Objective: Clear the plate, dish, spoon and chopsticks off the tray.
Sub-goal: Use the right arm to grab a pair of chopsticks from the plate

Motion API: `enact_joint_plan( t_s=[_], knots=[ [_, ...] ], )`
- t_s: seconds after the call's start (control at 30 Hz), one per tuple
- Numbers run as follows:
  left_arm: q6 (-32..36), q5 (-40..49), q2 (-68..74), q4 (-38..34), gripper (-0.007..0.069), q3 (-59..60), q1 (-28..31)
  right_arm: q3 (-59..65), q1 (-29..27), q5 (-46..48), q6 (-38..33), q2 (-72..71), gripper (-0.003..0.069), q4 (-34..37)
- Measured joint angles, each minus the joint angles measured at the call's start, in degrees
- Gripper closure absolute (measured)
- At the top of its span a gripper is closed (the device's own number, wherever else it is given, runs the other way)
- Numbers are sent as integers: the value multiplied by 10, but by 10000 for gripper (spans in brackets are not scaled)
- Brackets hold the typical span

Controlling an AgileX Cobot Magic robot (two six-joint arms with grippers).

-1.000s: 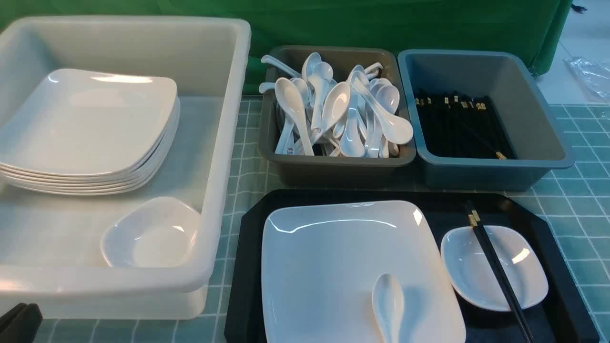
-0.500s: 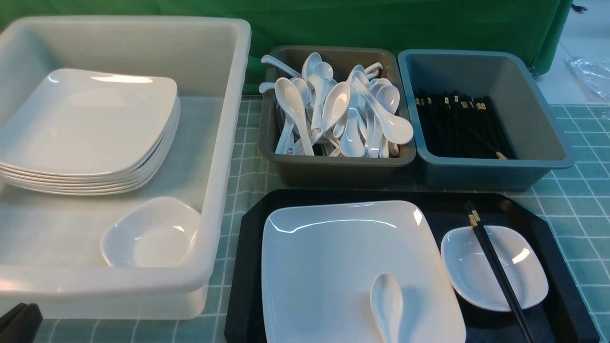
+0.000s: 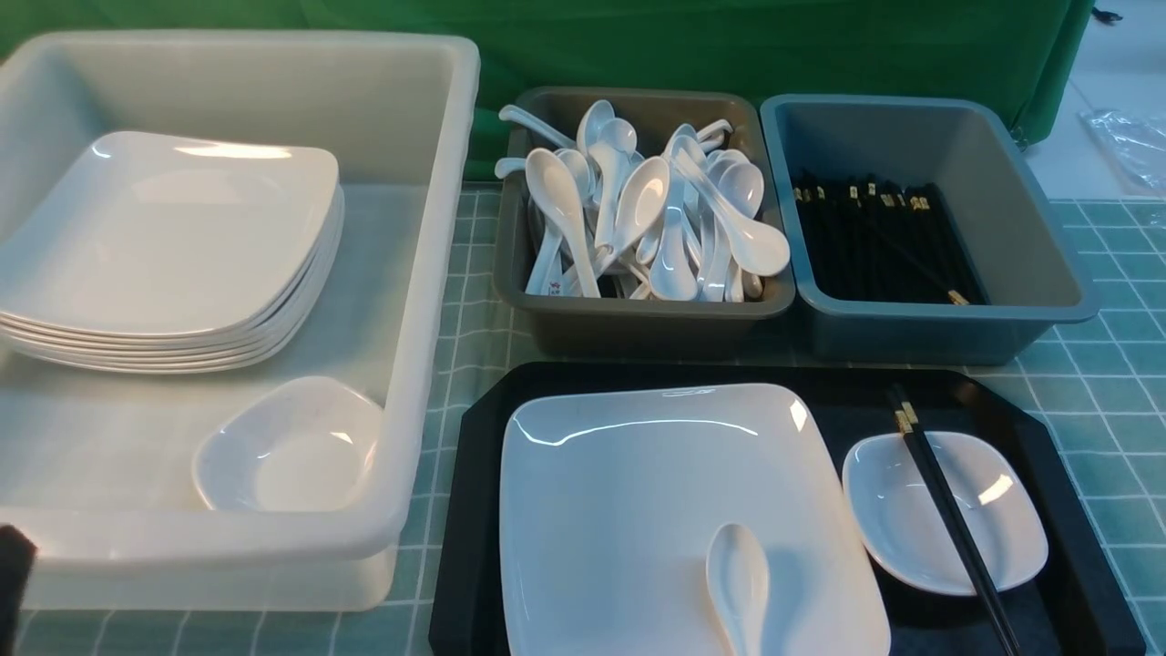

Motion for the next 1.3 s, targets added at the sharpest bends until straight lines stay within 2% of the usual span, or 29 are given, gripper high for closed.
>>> enact_joint_plan(
  t_s=[0.13,0.33,0.4,0.47,0.6,0.67,0.73,0.9,1.0,1.13,1.3],
  knots=[
    [-21,-49,0,-72,612,0,0,0,0,0,0,0,417,0],
    [-95,-62,0,-89,612,-2,0,0,0,0,0,0,417,0],
    [-97,-14,-1,-81,612,-31,0,0,0,0,0,0,417,0],
    [-69,51,4,-53,612,-90,0,0,0,0,0,0,417,0],
    [-20,192,86,21,612,-226,-2,0,0,0,0,0,417,0],
    [-14,225,115,37,612,-254,-8,0,0,0,0,0,417,0],
    [-6,298,197,69,612,-312,-56,0,0,0,0,0,417,0],
    [5,341,290,90,612,-356,-164,0,0,0,0,0,417,0],
    [7,321,353,95,612,-359,-228,0,0,0,0,0,417,0],
    [32,238,434,97,612,-360,-292,0,0,0,0,0,417,0],
    [51,184,479,96,612,-360,-316,0,0,0,0,0,417,0]
  ],
)
